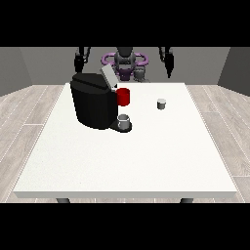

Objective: Insert the coffee pod into the coffee machine and close the lid

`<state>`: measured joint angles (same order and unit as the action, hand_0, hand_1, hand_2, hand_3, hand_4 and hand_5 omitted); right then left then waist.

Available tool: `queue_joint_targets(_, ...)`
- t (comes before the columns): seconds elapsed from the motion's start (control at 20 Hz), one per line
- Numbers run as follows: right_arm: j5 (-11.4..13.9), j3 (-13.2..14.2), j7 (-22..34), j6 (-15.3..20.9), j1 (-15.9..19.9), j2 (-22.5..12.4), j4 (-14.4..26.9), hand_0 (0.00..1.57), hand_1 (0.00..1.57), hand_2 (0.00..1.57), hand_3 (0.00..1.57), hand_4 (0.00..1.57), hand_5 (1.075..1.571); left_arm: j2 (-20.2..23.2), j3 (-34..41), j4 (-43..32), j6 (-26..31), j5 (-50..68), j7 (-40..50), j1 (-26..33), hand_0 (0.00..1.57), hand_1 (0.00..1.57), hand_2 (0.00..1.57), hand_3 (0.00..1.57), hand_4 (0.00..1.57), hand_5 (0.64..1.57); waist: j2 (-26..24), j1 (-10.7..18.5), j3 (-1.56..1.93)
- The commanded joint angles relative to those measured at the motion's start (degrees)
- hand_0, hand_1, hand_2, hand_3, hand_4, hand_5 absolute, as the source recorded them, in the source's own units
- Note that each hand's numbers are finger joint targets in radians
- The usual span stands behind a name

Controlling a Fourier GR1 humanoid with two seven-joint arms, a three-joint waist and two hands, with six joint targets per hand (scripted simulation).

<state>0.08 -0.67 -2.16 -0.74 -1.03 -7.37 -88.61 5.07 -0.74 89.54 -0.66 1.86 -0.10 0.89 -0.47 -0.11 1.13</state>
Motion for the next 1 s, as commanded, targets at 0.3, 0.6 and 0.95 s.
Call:
queue_joint_targets(0.3,-1.6,6.1,-6.2,6.6,-1.4,4.5,3.6,0.00,0.00,0.00,0.00,0.13,1.571,4.1,-1.6,2.6,6.4,-2.3,-9.5,4.1,0.00,0.00,0.00,0.00,0.31,1.571,-2.7,0.8,-1.08)
queue_joint_targets(0.6,-2.5,4.8,-7.6,5.3,1.5,5.4,3.0,0.00,0.00,0.00,0.00,0.22,1.571,10.7,4.9,-2.8,7.2,-3.4,-4.2,-7.1,0.00,0.00,0.00,0.00,0.00,1.571,1.9,-2.9,-1.11)
queue_joint_targets(0.95,0.0,0.8,-2.0,7.9,5.0,7.0,-2.7,0.00,0.00,0.00,0.00,0.13,1.571,13.1,8.0,-16.8,9.5,-3.9,-4.4,-14.0,0.00,0.00,0.00,0.00,0.00,1.571,5.2,-7.1,-1.16)
